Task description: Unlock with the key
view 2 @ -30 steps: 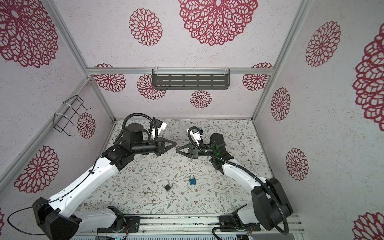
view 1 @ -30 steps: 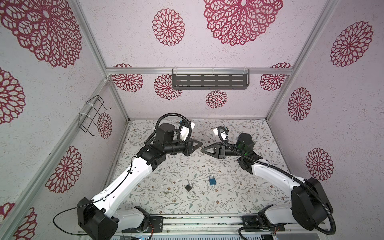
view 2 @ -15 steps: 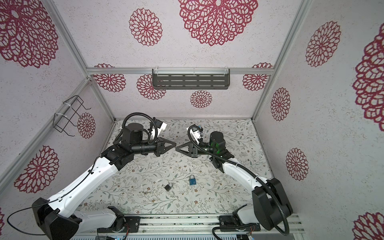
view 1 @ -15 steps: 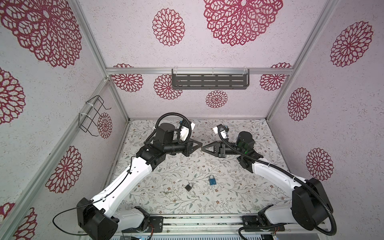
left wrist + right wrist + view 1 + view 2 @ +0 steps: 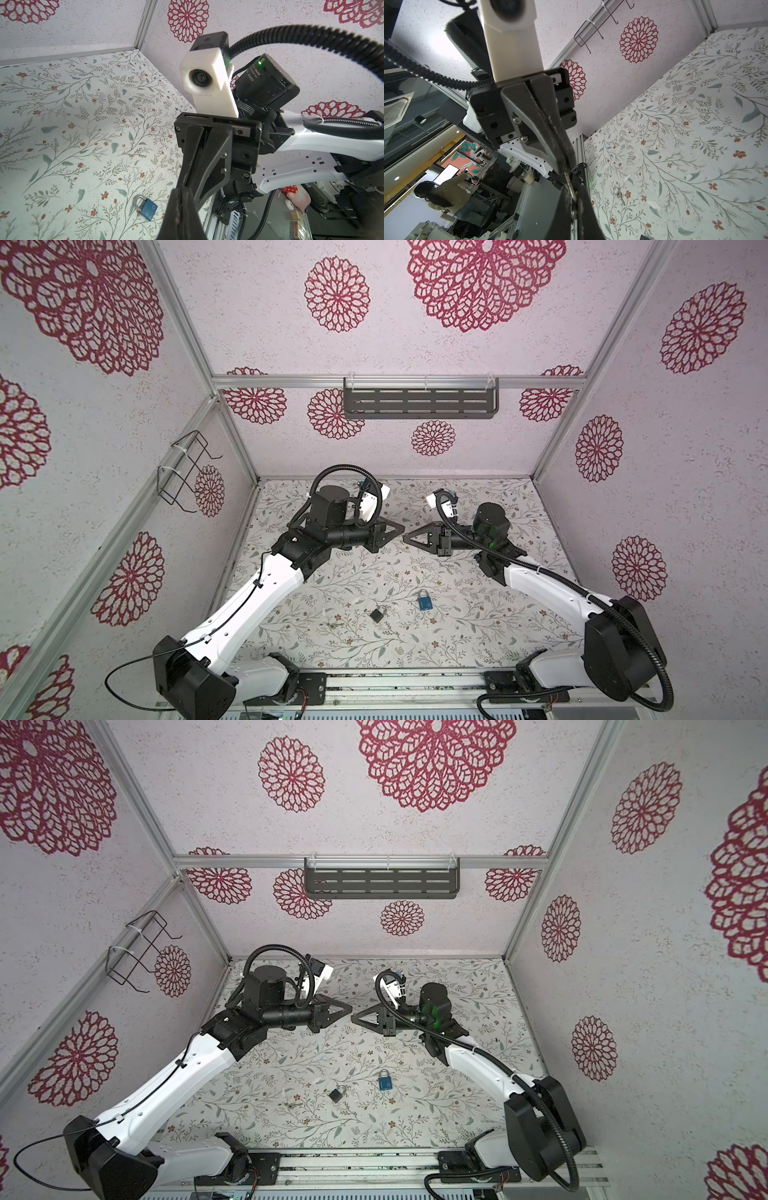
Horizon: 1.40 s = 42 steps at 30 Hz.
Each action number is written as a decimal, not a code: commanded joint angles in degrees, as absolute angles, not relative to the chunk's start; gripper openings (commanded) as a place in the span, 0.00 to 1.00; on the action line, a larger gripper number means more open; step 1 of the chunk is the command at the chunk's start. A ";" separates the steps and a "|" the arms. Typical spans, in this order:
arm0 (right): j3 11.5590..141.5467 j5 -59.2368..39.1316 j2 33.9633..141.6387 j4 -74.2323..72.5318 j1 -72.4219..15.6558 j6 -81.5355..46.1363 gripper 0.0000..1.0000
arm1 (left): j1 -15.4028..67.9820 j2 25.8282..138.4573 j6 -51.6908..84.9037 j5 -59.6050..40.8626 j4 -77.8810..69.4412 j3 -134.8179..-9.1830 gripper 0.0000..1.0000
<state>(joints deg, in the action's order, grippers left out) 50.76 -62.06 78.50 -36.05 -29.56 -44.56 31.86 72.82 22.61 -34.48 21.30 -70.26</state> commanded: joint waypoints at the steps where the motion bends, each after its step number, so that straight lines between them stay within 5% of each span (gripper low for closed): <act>1: 52.13 -60.81 75.00 -37.70 -28.92 -43.86 0.00 | 31.47 72.78 20.52 -34.20 21.49 -72.11 0.21; 5: 52.24 -59.78 74.12 -35.43 -28.25 -43.03 0.00 | 31.52 71.91 20.84 -33.51 21.31 -72.50 0.48; 18: 52.48 -53.52 70.48 -20.82 -26.47 -37.08 0.00 | 31.70 64.65 32.09 -24.53 15.25 -65.64 0.85; 31: 48.53 -45.94 63.09 -2.46 -20.81 -33.43 0.00 | 39.36 58.14 47.60 -3.70 15.05 -56.02 0.89; 42: 45.35 -41.23 59.93 9.39 -16.84 -31.68 0.00 | 55.95 68.85 62.13 17.07 32.45 -60.29 0.87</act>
<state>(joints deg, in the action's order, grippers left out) 45.91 -44.53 62.30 3.66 -18.39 -34.15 52.49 64.29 55.00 7.64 24.25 -57.80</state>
